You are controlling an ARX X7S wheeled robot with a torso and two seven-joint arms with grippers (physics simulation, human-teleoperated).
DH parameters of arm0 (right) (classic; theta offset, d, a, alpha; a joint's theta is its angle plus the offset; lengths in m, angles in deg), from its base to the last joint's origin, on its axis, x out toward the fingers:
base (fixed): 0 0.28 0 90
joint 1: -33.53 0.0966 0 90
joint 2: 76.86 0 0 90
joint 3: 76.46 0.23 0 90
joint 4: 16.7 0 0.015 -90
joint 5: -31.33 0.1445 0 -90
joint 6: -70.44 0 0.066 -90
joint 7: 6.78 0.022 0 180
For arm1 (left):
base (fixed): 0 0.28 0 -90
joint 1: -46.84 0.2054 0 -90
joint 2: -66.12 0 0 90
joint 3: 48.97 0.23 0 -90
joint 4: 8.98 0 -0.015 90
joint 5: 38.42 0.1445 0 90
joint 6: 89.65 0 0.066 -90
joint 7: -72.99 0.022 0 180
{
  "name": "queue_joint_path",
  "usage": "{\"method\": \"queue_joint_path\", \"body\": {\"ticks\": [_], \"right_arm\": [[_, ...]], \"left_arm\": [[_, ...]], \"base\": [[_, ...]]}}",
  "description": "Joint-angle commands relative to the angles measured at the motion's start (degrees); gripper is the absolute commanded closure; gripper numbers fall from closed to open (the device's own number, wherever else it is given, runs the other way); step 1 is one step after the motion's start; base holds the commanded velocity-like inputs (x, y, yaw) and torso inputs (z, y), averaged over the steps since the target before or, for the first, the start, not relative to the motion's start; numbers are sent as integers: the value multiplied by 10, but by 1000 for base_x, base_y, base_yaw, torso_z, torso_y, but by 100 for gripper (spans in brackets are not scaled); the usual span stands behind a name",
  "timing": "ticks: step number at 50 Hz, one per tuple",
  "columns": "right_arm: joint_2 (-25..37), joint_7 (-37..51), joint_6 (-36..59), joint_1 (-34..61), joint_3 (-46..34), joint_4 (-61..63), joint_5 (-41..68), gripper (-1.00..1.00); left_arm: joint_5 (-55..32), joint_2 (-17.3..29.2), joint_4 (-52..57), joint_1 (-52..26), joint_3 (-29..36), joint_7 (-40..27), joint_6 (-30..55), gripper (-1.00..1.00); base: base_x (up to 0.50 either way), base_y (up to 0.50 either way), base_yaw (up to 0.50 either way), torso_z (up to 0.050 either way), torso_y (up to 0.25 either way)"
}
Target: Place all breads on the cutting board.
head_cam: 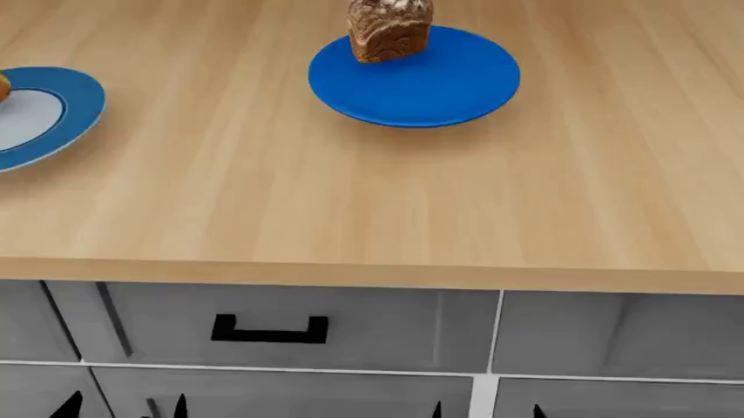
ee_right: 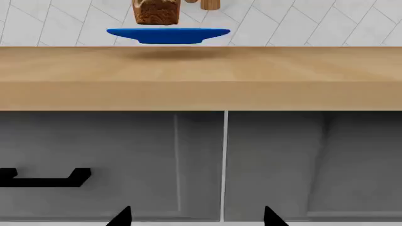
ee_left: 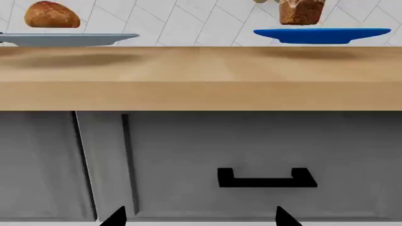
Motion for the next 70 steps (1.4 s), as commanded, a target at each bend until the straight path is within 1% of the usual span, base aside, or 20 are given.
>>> {"method": "queue_joint_path", "body": {"ticks": [1,13,14,16,17,18,20,21,23,25,31,36,44,51,52,53,58,62,63,70], "right_arm": [[5,7,0,0,-7,0,5,-100],[22,45,12,4,-29,-3,23,-100],[22,47,19,5,-30,0,27,-100],[24,40,44,7,-32,8,44,-100],[24,37,58,9,-29,15,59,-100],[25,48,66,11,-28,20,54,-100],[30,44,83,11,-30,40,64,-100],[35,44,108,14,-33,54,66,-100],[40,52,150,18,-32,99,71,-100],[46,64,183,27,-29,135,69,-100],[74,77,297,77,-58,244,44,-100],[82,61,431,145,-41,326,92,-100],[80,56,667,287,7,430,166,-100],[70,59,767,377,30,417,192,-100],[67,61,783,391,33,418,196,-100],[65,62,798,404,35,420,199,-100],[45,61,848,443,65,424,219,-100],[62,64,810,425,36,413,210,-100],[64,65,801,423,33,408,207,-100],[63,65,804,421,38,410,215,-100]], "left_arm": [[-6,6,0,0,6,-6,0,-100],[-37,22,4,-4,29,-27,21,-100],[-41,23,-27,-5,29,-25,-8,-100],[-36,24,-4,-16,30,-40,54,-100],[-70,23,2,-17,22,-23,59,-100],[-50,26,6,-17,27,-41,63,-100],[-57,22,-46,-20,21,-44,11,-100],[-107,23,-5,-24,9,-30,71,-100],[-117,36,89,-27,14,-52,174,-100],[-108,42,91,-24,21,-52,160,-100],[-73,77,266,-82,43,-110,349,-100],[-117,92,354,-151,37,-93,486,-100],[-214,86,428,-284,-24,-69,710,-100],[-252,85,466,-421,-61,-76,881,-100],[-248,88,461,-434,-59,-84,885,-100],[-232,95,451,-391,-50,-86,821,-100],[-253,88,465,-407,-69,-74,842,-100],[-236,110,463,-381,-22,-82,800,-100],[-250,94,460,-382,-45,-73,810,-100],[-248,108,475,-369,-32,-74,787,-100]], "base": [[0,0,0,0,0],[0,0,0,0,0],[0,0,0,0,0],[0,0,0,0,0],[0,0,0,0,0],[0,0,0,0,0],[0,0,0,0,0],[0,0,0,0,0],[0,0,0,0,0],[0,0,0,0,0],[0,0,0,0,0],[0,0,0,0,0],[0,0,0,0,0],[0,0,0,0,0],[0,0,0,0,0],[0,0,0,0,0],[0,0,0,0,0],[0,0,0,0,0],[0,0,0,0,0],[0,0,0,23,0]]}}
